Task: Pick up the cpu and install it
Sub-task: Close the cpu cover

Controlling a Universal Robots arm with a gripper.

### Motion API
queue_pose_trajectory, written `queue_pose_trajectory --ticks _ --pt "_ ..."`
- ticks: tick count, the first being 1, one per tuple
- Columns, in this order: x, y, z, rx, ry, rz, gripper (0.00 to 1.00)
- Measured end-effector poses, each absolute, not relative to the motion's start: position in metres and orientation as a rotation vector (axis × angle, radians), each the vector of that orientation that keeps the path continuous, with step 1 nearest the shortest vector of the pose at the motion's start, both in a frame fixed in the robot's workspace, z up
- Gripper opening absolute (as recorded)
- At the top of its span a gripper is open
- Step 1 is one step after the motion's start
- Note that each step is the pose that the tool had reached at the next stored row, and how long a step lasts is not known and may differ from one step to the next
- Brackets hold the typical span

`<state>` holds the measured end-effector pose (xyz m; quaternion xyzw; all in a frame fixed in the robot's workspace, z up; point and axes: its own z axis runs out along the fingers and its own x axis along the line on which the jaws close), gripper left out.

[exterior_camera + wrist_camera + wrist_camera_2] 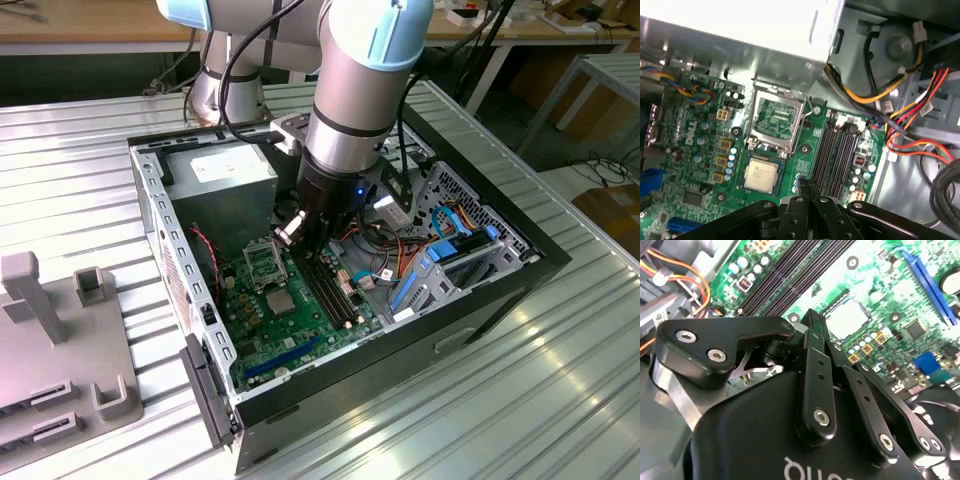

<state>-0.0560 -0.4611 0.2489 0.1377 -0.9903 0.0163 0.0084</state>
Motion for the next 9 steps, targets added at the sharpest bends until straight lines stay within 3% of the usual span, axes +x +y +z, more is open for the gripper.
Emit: queue_pose_trajectory --ticks 9 --pt "-0.051 -0.4573 0.2479 0.464 -3.091 0.046 0.11"
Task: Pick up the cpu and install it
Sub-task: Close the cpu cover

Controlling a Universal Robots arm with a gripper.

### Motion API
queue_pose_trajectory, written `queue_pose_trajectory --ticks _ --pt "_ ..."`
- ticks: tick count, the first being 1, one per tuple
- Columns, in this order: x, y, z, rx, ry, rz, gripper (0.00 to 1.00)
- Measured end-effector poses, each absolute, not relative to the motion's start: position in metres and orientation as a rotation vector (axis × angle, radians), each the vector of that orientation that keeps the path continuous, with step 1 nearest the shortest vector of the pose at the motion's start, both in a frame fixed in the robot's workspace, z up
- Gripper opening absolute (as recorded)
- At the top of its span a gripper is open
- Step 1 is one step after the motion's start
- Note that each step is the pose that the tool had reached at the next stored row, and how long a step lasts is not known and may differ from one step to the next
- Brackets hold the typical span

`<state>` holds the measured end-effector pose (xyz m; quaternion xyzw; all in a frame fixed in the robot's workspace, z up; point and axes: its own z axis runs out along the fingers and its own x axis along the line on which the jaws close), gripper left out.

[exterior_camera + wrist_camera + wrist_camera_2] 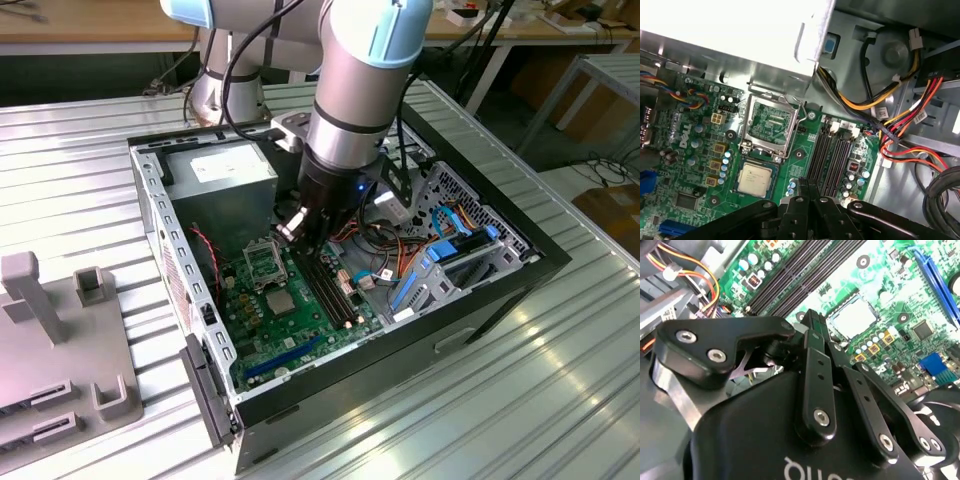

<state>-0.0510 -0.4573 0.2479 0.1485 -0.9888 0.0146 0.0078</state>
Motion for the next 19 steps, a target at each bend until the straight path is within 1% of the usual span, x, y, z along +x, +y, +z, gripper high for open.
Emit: queue_pose_trajectory --ticks 19 --pt "-0.036 -0.457 0.246 0.75 -3.038 0.048 0.11"
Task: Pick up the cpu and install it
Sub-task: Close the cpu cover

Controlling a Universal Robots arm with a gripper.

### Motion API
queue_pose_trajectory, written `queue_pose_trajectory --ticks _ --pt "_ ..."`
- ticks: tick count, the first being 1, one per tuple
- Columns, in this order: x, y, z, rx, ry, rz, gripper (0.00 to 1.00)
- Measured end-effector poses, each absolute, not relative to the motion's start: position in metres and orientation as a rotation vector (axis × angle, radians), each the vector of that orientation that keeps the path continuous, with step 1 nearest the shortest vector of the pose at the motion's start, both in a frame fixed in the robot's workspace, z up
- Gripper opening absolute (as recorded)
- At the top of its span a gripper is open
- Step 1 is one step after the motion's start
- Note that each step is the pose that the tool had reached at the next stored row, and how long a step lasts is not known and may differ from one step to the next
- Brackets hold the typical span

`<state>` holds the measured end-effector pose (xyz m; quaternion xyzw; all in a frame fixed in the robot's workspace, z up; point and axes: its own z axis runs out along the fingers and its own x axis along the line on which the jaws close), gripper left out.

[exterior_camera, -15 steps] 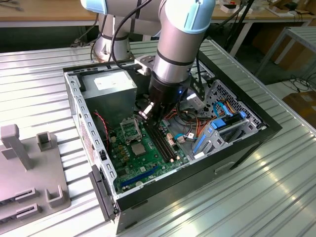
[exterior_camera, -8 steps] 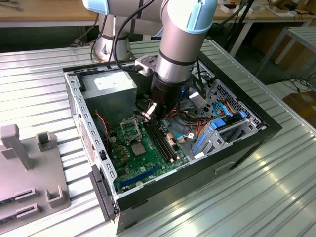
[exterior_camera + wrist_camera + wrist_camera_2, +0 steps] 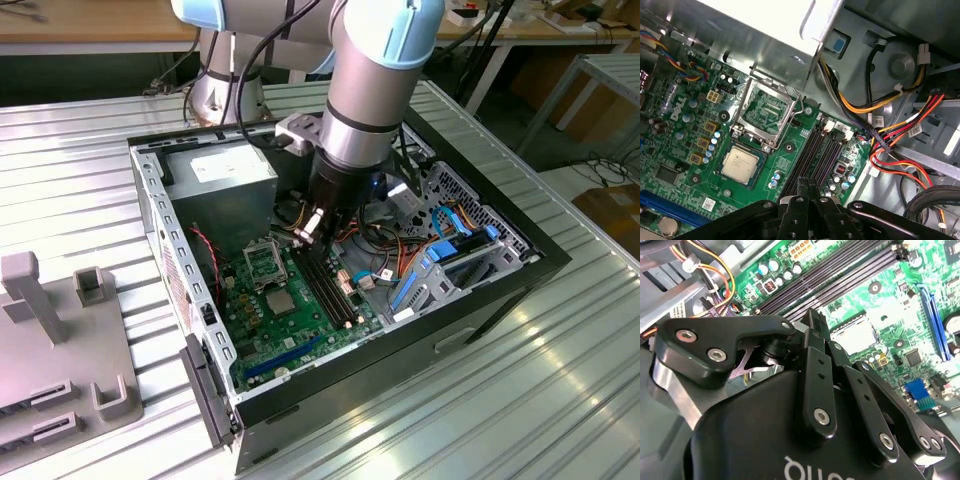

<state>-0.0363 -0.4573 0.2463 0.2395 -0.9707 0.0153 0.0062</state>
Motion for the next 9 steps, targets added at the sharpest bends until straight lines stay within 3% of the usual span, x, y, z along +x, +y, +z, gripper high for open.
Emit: queue_pose_trajectory --ticks 9 --pt "-0.0286 -0.4573 0.2454 0.853 -3.012 0.049 0.11"
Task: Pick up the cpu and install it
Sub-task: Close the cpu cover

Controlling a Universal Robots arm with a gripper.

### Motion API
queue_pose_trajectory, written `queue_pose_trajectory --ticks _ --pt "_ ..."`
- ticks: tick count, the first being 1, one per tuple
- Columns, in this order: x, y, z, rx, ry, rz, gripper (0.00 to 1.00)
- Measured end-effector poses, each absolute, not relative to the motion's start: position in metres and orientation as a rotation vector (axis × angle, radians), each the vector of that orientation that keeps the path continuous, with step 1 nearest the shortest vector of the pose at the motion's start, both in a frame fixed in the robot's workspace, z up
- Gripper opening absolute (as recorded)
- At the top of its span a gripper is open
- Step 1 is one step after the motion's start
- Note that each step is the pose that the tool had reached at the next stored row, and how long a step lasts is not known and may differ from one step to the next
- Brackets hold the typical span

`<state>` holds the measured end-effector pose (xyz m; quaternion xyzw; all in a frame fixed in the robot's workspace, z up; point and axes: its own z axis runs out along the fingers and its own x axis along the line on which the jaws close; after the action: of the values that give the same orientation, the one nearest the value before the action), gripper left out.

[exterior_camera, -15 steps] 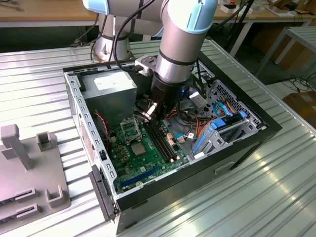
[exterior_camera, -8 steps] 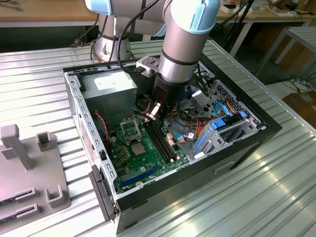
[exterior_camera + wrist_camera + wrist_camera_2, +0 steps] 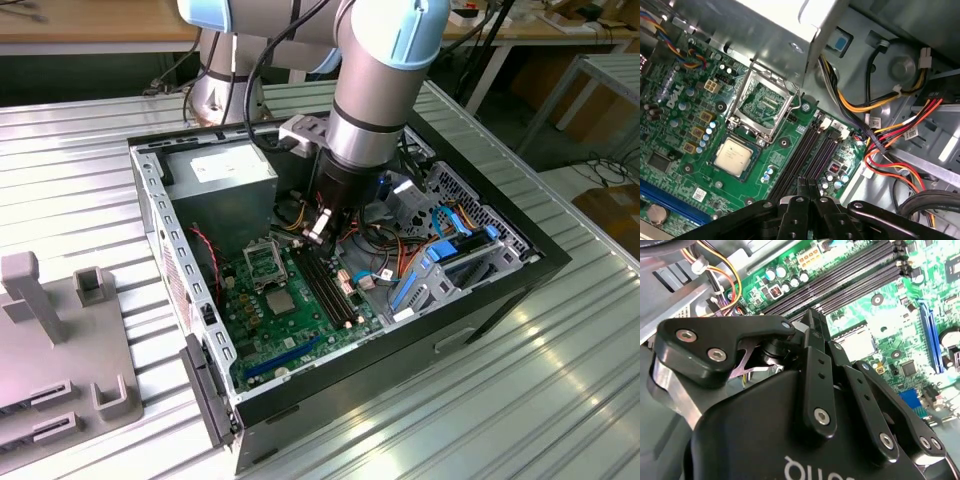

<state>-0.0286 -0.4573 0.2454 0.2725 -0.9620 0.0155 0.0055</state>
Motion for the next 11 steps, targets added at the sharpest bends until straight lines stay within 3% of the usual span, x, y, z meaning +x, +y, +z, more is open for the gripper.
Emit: queue_pose_trajectory --ticks 11 --pt "-0.0195 -0.4573 0.2442 1.005 -2.969 0.051 0.11"
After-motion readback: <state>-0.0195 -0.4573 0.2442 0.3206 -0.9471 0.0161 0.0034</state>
